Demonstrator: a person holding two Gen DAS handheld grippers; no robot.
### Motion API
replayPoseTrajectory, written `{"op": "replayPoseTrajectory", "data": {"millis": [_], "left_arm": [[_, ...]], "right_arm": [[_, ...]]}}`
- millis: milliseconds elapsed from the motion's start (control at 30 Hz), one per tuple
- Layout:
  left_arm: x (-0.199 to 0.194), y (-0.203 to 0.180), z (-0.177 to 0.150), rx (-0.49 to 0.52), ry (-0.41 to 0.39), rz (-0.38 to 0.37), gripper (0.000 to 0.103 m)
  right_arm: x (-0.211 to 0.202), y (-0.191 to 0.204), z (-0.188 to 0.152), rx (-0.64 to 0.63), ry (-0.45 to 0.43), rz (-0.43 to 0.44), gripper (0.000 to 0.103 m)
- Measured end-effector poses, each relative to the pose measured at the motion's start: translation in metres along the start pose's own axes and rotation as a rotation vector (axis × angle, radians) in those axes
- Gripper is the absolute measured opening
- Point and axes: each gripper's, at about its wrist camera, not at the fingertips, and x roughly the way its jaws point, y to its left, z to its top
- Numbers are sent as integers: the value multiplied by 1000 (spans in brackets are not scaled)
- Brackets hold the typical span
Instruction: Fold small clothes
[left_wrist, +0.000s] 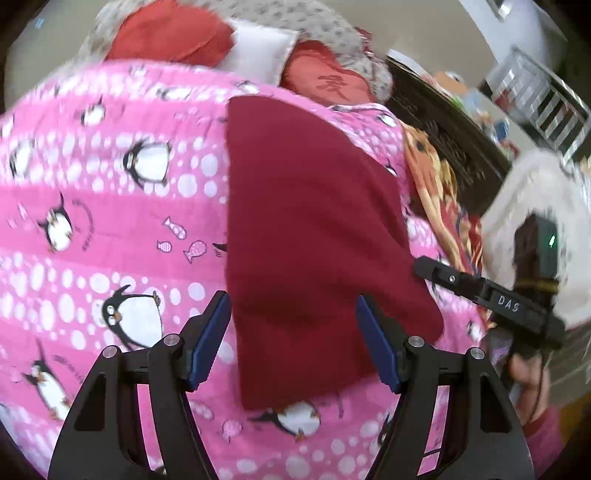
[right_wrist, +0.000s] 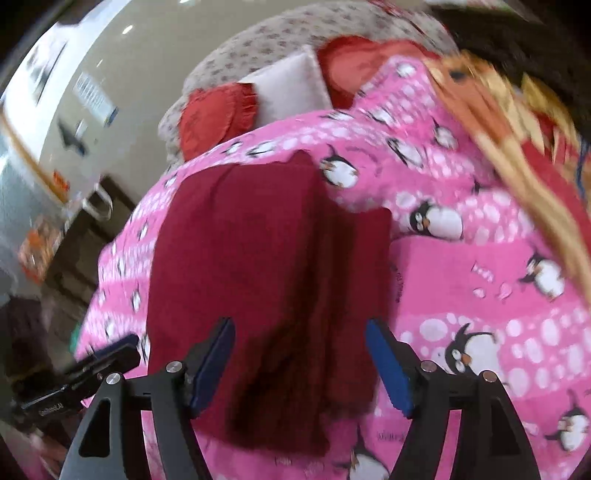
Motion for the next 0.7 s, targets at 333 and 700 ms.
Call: {"op": "replayPoseTrajectory", "data": {"millis": [333, 700], "left_arm": [[49, 19, 23, -115, 69, -123, 79], [75, -4, 29, -34, 100, -106, 102]], "right_arm": [[35, -22, 26, 87, 8, 107, 81], [42, -41, 23, 132, -21, 221, 88]]}}
